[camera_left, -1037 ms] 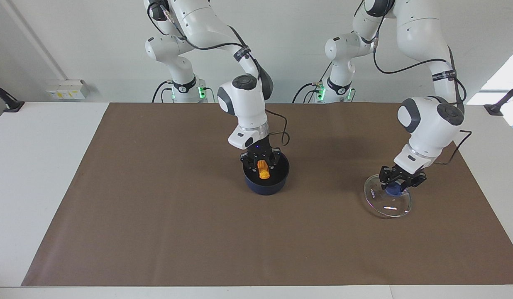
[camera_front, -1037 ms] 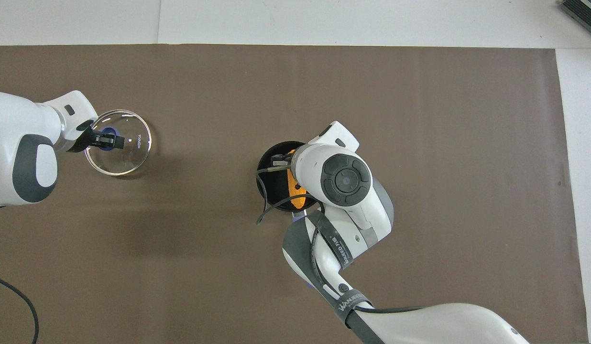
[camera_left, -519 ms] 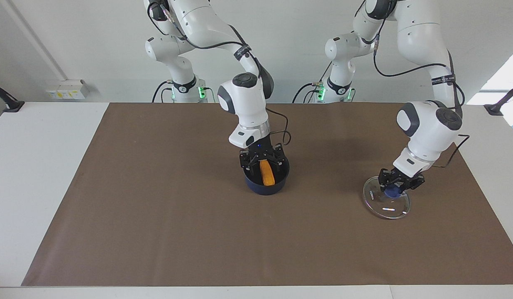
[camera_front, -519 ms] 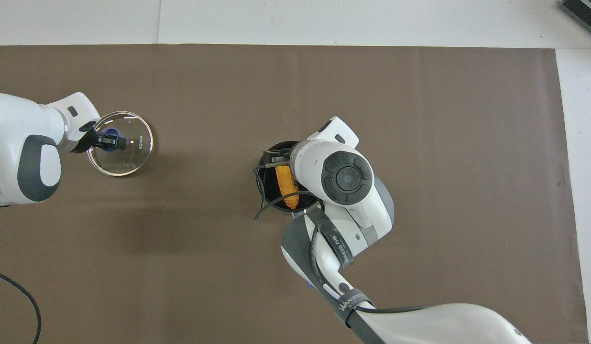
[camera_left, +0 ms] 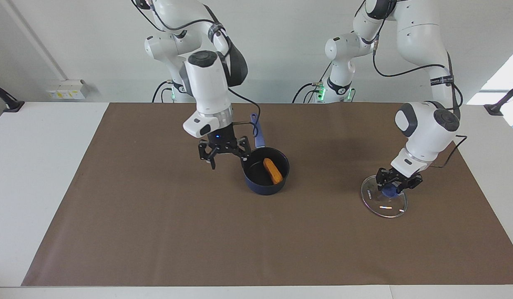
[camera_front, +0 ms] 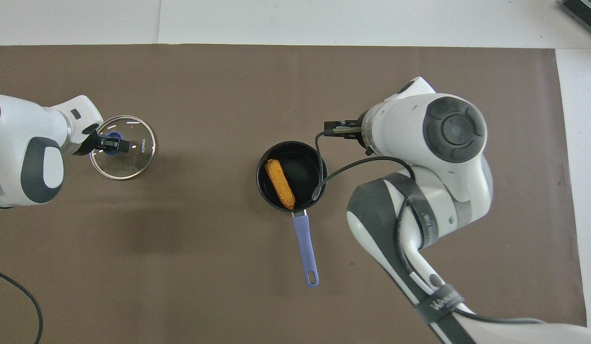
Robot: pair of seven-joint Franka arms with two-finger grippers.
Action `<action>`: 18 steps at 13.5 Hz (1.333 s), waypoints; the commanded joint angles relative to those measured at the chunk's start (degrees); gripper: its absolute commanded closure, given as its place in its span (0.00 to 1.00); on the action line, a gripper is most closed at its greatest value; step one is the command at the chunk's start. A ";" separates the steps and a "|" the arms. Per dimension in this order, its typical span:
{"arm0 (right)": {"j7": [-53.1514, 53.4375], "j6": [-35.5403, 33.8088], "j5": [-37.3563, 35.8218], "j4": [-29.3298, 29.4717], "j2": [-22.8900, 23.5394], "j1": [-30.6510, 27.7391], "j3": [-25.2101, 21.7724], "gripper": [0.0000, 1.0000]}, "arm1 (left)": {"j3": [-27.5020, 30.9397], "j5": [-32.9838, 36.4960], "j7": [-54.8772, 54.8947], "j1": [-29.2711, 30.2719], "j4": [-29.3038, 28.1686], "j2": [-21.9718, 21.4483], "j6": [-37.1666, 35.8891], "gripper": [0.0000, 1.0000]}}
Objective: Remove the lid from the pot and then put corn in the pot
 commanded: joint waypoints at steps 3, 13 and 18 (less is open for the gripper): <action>-10.23 -17.30 0.48 -0.79 -10.69 -10.33 0.66 0.00 | 0.05 -0.47 1.03 -0.37 0.83 -2.57 -0.60 0.00; -22.82 -35.35 1.10 9.06 -13.25 -22.56 0.31 0.00 | -0.39 4.72 0.95 -2.22 23.04 -13.83 -35.82 0.00; -22.47 -35.27 1.27 9.23 -13.25 -22.13 0.57 0.00 | -0.48 4.20 1.21 -2.22 29.92 -15.32 -48.93 0.00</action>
